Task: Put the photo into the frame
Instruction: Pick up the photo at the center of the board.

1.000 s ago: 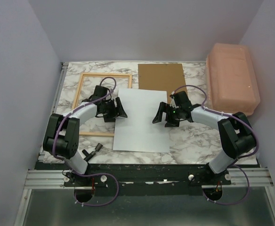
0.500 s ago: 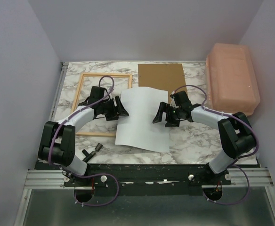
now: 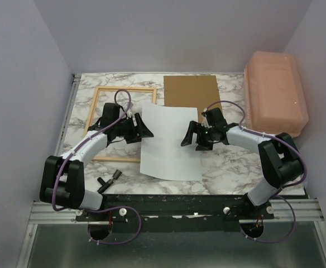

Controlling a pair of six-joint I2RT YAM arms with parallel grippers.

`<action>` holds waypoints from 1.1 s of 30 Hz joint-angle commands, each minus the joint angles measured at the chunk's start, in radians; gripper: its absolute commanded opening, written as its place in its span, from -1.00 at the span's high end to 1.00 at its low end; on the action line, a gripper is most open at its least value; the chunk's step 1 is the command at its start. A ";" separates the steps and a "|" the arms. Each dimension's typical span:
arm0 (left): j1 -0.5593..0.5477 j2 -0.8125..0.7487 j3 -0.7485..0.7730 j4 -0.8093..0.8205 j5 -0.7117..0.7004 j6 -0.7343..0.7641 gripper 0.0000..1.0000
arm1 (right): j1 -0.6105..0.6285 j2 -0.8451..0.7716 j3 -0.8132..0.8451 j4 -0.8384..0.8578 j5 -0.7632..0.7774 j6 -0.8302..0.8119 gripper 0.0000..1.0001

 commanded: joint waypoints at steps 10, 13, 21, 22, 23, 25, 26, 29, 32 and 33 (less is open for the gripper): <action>0.008 0.068 -0.018 0.041 -0.018 0.003 -0.13 | -0.003 0.043 -0.028 -0.068 0.067 -0.030 -0.92; 0.008 0.106 -0.016 0.045 -0.024 0.008 -0.08 | -0.004 0.042 -0.032 -0.067 0.063 -0.027 -0.92; 0.008 0.141 -0.044 0.085 -0.020 0.002 0.42 | -0.004 0.036 -0.022 -0.069 0.061 -0.024 -0.92; 0.008 0.136 -0.043 0.082 -0.020 0.007 0.57 | -0.004 0.033 -0.021 -0.068 0.061 -0.023 -0.92; 0.007 0.131 -0.041 0.073 -0.023 0.010 0.73 | -0.003 0.030 -0.017 -0.070 0.059 -0.022 -0.92; 0.008 0.112 -0.034 0.054 -0.031 0.019 1.00 | -0.003 0.024 -0.011 -0.076 0.057 -0.023 -0.92; 0.007 0.102 -0.030 0.040 -0.038 0.023 1.00 | -0.003 0.017 -0.007 -0.080 0.056 -0.024 -0.94; 0.009 0.050 -0.016 0.005 -0.062 0.025 1.00 | -0.003 -0.018 0.002 -0.088 0.069 -0.027 -1.00; 0.017 -0.023 0.002 -0.030 -0.080 0.023 1.00 | -0.003 -0.062 0.019 -0.094 0.071 -0.035 -1.00; 0.024 -0.055 0.008 -0.035 -0.078 0.018 1.00 | -0.004 -0.074 0.028 -0.099 0.070 -0.038 -1.00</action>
